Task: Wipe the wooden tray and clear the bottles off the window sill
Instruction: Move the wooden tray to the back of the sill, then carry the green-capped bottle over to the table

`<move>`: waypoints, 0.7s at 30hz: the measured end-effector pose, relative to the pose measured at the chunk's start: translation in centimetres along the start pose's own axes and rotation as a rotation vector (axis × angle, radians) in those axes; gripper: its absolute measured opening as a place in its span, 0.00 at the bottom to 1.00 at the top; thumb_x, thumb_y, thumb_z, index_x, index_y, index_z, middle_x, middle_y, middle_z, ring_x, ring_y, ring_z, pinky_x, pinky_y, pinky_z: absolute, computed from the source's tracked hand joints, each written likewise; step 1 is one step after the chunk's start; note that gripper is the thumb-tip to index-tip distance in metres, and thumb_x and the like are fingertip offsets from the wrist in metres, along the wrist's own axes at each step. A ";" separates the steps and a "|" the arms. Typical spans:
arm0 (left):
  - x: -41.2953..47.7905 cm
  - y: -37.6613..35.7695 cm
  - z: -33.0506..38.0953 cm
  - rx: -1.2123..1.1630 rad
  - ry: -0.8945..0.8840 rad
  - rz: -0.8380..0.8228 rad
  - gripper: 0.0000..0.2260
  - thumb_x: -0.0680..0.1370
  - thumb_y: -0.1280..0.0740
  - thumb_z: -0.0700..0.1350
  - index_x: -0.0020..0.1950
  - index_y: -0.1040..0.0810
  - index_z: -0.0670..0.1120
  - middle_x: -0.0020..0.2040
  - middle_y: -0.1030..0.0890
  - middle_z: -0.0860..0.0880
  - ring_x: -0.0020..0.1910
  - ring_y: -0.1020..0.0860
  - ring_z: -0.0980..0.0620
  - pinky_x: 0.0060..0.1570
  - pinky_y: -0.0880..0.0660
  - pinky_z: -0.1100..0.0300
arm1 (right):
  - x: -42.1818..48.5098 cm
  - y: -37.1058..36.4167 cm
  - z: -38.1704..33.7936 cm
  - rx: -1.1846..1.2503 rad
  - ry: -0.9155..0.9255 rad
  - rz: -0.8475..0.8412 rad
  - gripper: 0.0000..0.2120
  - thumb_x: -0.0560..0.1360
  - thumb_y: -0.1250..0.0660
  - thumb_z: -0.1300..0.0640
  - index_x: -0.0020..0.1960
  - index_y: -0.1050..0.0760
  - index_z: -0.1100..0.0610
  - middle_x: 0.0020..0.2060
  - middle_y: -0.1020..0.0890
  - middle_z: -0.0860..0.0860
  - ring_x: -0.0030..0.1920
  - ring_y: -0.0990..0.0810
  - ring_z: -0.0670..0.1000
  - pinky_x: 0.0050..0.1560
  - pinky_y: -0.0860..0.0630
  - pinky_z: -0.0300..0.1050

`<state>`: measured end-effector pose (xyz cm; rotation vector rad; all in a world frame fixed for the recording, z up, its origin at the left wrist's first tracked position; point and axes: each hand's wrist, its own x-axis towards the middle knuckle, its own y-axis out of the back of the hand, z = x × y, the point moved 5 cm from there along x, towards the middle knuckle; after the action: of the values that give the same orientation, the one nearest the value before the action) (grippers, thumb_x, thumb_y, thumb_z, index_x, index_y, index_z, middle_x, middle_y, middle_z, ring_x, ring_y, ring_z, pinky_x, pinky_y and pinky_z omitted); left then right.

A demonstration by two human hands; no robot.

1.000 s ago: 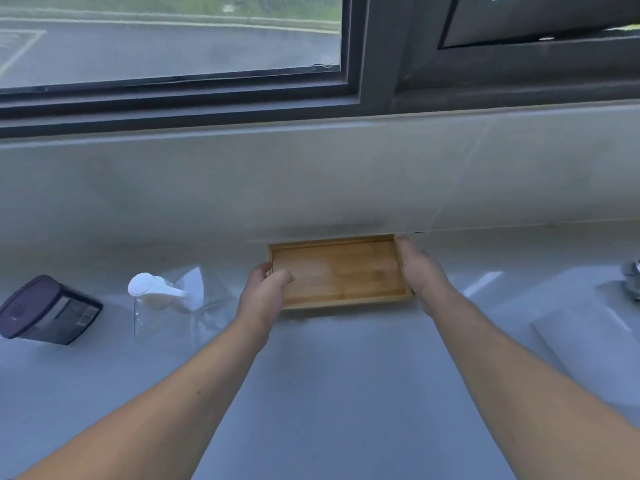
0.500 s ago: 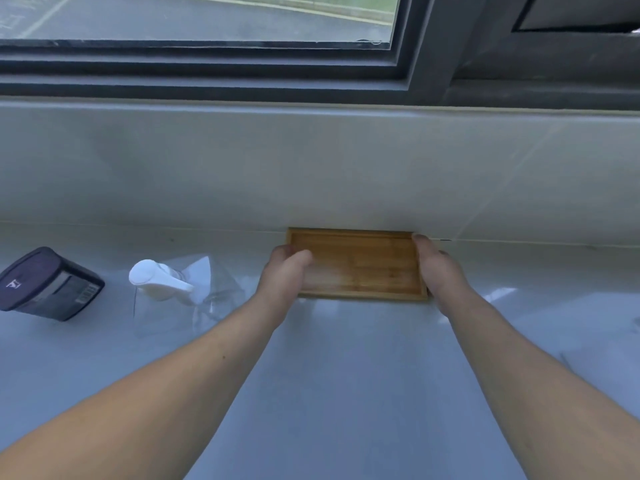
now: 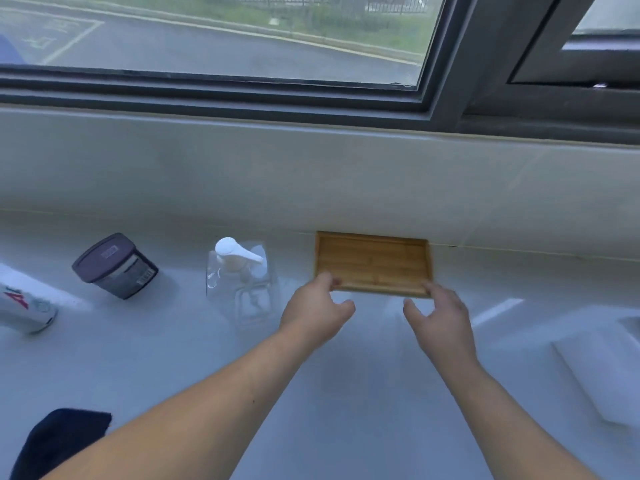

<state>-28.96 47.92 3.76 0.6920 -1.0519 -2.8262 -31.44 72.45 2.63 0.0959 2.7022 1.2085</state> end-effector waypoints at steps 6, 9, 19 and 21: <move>-7.4 5.8 -5.8 -0.029 -0.031 0.077 0.16 0.75 0.32 0.58 0.63 0.21 0.60 0.61 0.19 0.62 0.58 0.21 0.58 0.53 0.25 0.58 | -8.5 -2.5 -7.2 -0.047 0.144 -0.041 0.24 0.79 0.31 0.45 0.71 0.24 0.54 0.68 0.21 0.50 0.71 0.28 0.53 0.69 0.27 0.54; -10.5 12.0 -9.7 -0.020 -0.058 0.211 0.16 0.75 0.32 0.59 0.61 0.19 0.58 0.59 0.17 0.61 0.60 0.20 0.57 0.55 0.24 0.58 | -12.2 -5.1 -13.3 -0.063 0.286 -0.031 0.21 0.78 0.30 0.45 0.67 0.21 0.54 0.63 0.19 0.48 0.68 0.27 0.53 0.65 0.29 0.50; -22.0 33.3 -27.7 0.037 0.015 0.519 0.27 0.74 0.30 0.64 0.71 0.25 0.56 0.66 0.20 0.54 0.65 0.24 0.50 0.52 0.27 0.54 | -27.6 -17.3 -31.9 -0.024 0.566 -0.064 0.19 0.76 0.26 0.48 0.64 0.20 0.55 0.58 0.18 0.50 0.65 0.26 0.54 0.64 0.29 0.49; -23.3 37.4 -30.7 0.046 0.058 0.581 0.29 0.73 0.29 0.64 0.71 0.25 0.53 0.64 0.20 0.52 0.64 0.24 0.47 0.52 0.25 0.51 | -29.6 -19.6 -34.8 -0.016 0.583 -0.093 0.22 0.77 0.27 0.47 0.67 0.21 0.55 0.60 0.18 0.50 0.66 0.27 0.55 0.66 0.29 0.50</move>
<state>0.96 5.02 15.94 0.3825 -1.0931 -2.2782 -8.74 29.97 14.84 -0.4496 3.1254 1.4036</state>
